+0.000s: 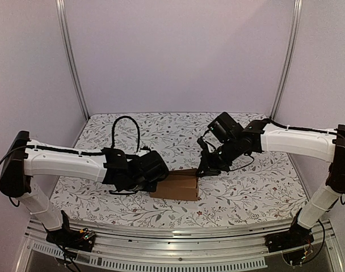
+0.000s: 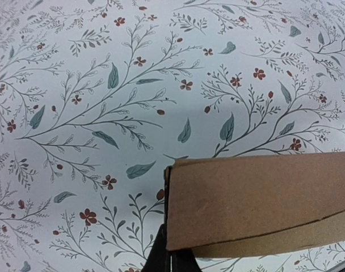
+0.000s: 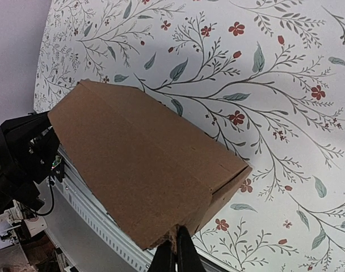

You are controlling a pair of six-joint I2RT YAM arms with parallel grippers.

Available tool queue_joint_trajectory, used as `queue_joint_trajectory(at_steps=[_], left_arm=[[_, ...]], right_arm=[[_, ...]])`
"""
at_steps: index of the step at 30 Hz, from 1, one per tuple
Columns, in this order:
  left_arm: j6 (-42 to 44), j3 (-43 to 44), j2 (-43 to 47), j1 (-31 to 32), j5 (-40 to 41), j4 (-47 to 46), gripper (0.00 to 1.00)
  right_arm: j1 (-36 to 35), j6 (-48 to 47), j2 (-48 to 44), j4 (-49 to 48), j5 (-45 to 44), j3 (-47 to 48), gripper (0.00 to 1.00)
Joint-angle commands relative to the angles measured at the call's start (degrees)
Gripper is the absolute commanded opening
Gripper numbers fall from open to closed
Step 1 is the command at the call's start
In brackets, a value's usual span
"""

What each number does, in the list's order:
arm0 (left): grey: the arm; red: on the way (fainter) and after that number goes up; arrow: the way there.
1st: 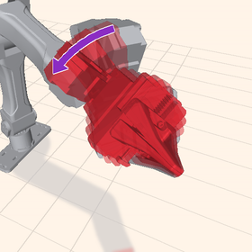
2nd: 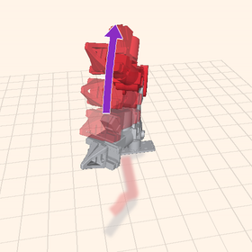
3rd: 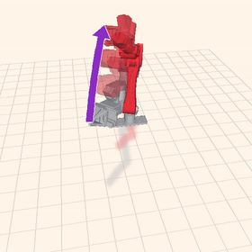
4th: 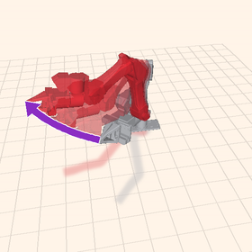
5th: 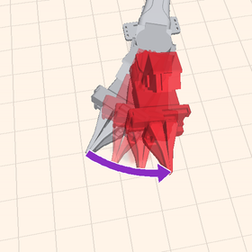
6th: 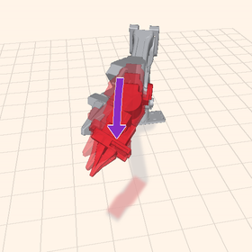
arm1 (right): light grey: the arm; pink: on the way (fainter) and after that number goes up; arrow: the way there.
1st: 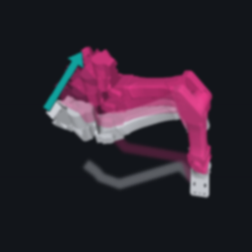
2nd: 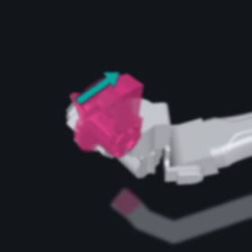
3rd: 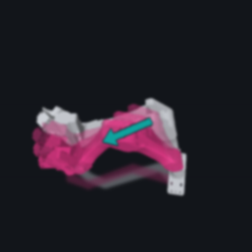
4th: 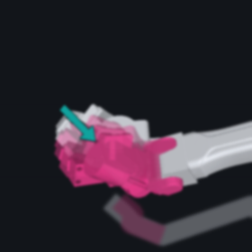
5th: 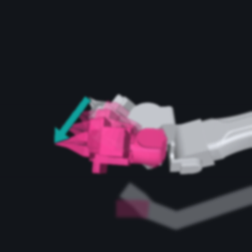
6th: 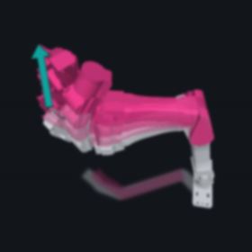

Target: Fold the paper box

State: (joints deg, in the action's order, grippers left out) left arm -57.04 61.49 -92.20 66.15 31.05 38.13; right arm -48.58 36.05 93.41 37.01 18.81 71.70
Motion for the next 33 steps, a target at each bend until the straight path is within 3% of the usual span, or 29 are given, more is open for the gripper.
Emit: queue_joint_trajectory(at_steps=[1, 22, 33], left_arm=[[0.7, -0.4, -2.9, 1.2, -1.5, 4.0, 0.00], [1.7, 1.8, -5.7, 1.5, 0.5, 5.6, 0.00], [1.4, 1.8, -5.9, 1.6, 0.7, 5.9, 0.00]], right_arm=[[1.0, 2.8, 1.6, -2.9, 5.5, -0.9, 0.00], [5.0, 5.9, 4.2, -7.0, 15.2, -2.4, 0.00], [5.1, 6.1, 4.5, -7.5, 13.9, -3.7, 0.00]])
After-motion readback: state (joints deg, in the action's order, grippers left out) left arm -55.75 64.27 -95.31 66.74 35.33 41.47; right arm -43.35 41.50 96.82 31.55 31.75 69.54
